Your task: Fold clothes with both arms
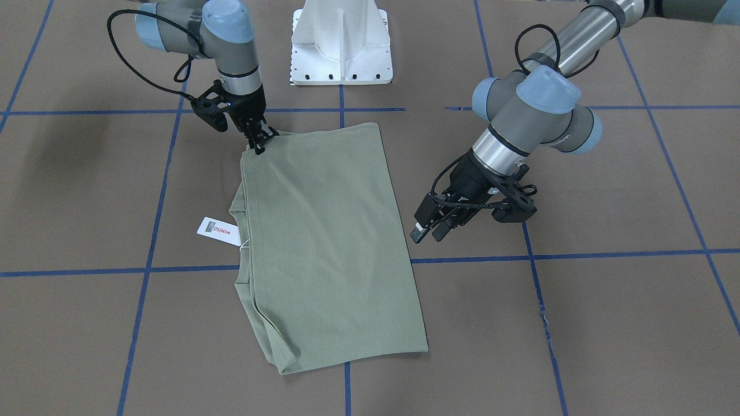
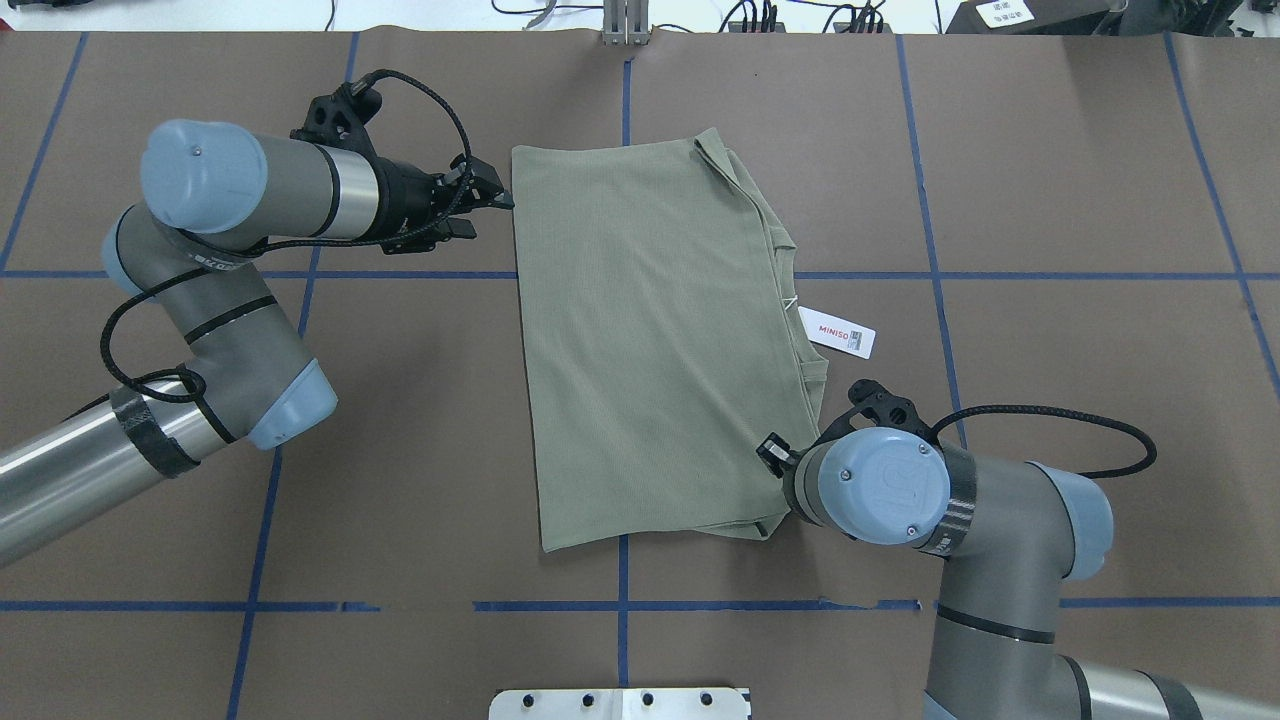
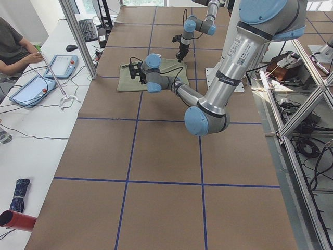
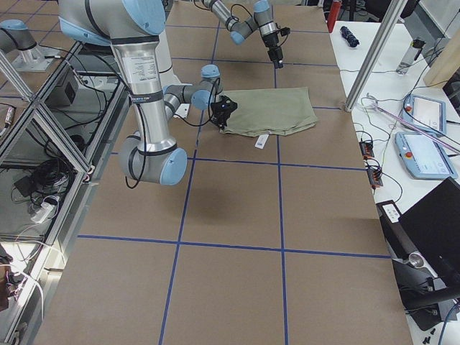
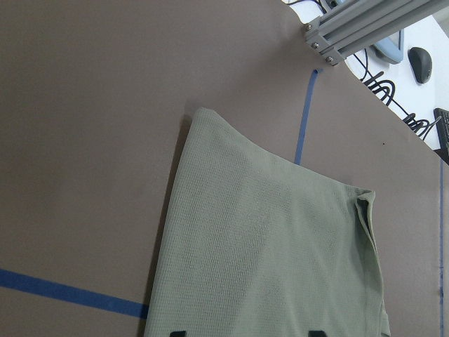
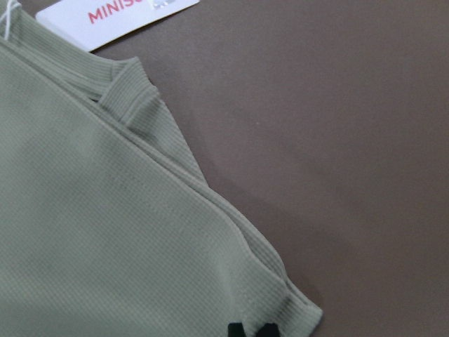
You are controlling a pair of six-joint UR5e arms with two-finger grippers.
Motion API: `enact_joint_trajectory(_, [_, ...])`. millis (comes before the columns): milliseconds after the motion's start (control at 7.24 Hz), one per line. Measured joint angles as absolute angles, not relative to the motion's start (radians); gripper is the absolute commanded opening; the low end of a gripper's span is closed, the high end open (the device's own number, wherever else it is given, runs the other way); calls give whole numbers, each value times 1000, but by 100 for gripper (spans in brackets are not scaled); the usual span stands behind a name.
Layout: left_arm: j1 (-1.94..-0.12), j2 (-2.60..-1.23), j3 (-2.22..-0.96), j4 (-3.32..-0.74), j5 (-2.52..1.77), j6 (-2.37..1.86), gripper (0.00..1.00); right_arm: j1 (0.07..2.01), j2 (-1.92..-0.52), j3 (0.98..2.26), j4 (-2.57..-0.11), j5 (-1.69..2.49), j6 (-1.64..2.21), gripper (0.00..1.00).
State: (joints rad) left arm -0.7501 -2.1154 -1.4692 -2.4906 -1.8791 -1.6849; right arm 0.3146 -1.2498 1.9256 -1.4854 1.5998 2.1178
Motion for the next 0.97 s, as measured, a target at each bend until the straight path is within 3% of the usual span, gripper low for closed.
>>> enact_joint_trajectory(967, [-717, -2115, -1496, -2487, -1876, -1810, 66, 318, -1255, 1933, -1485, 1581, 2205, 0])
